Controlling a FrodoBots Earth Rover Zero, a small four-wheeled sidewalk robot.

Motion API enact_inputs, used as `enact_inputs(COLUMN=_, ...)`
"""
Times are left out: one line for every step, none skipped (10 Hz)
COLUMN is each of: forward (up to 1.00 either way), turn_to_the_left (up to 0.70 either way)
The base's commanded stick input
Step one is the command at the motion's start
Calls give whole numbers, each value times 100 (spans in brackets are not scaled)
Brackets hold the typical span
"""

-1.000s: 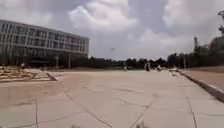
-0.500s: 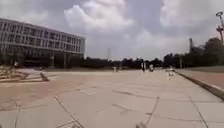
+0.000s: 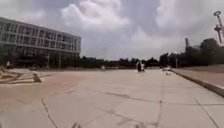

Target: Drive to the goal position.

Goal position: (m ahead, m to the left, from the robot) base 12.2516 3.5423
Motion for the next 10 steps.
enact_inputs(forward=60, turn_to_the_left=-15)
enact_inputs(forward=60, turn_to_the_left=-14)
enact_inputs(forward=60, turn_to_the_left=-12)
enact_inputs(forward=60, turn_to_the_left=-3)
enact_inputs(forward=60, turn_to_the_left=0)
enact_inputs(forward=60, turn_to_the_left=0)
enact_inputs(forward=60, turn_to_the_left=0)
enact_inputs(forward=60, turn_to_the_left=0)
enact_inputs(forward=60, turn_to_the_left=0)
enact_inputs(forward=60, turn_to_the_left=0)
